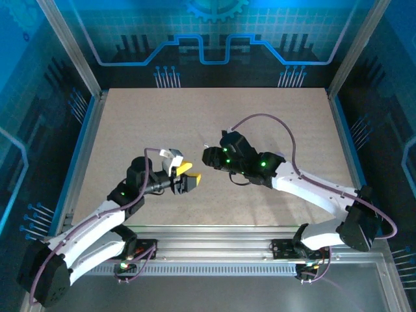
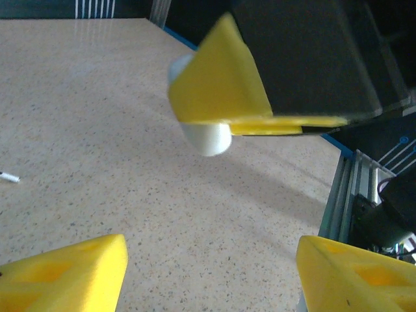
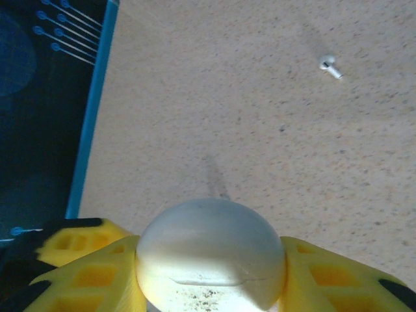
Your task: Insert wireless bluetooth earbuds into charging case
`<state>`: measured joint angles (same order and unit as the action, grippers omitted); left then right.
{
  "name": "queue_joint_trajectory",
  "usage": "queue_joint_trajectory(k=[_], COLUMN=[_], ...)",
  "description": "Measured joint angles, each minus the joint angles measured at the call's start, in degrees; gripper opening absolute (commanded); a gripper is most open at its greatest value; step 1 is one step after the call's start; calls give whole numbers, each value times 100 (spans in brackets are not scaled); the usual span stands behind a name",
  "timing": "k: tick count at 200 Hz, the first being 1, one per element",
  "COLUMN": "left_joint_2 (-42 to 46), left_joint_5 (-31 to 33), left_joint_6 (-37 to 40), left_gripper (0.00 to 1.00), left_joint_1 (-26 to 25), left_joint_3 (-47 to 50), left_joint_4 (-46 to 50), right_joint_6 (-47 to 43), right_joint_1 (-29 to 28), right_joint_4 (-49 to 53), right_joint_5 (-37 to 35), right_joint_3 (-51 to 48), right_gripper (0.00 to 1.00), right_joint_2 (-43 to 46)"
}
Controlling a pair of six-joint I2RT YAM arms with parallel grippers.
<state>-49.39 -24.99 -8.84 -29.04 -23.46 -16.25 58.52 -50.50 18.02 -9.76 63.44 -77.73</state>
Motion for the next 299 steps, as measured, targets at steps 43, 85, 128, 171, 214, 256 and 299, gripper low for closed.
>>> queue_joint_trajectory(k=[43,85,128,171,214,256,299], left_joint_2=[4,7,4,-57,-227,-328,-393], left_joint_5=[162,503,881,1235,1327,1392,1432], left_joint_6=[378,625,588,463,422,361,278], left_gripper=[66,68,68,66,61,54,52], left_joint_1=[-350,-529,-575,-575,-592,-629,-669], left_joint_3=[334,466,540,538,538,538,538], left_joint_4=[-887,-1582,-1989,-2188,-2277,-2356,-2490], right_joint_6=[426,625,748,817,883,953,1012], right_joint_1=[4,4,-2,-20,-122,-205,-310], right_joint_4=[-168,-380,-503,-654,-730,-870,-999], right_joint_5=[481,798,876,874,872,868,831], right_joint_3=[-2,-4,-68,-245,-264,-278,-317], right_gripper=[41,41,41,41,41,41,41], right_joint_2=[7,7,66,160,173,251,264])
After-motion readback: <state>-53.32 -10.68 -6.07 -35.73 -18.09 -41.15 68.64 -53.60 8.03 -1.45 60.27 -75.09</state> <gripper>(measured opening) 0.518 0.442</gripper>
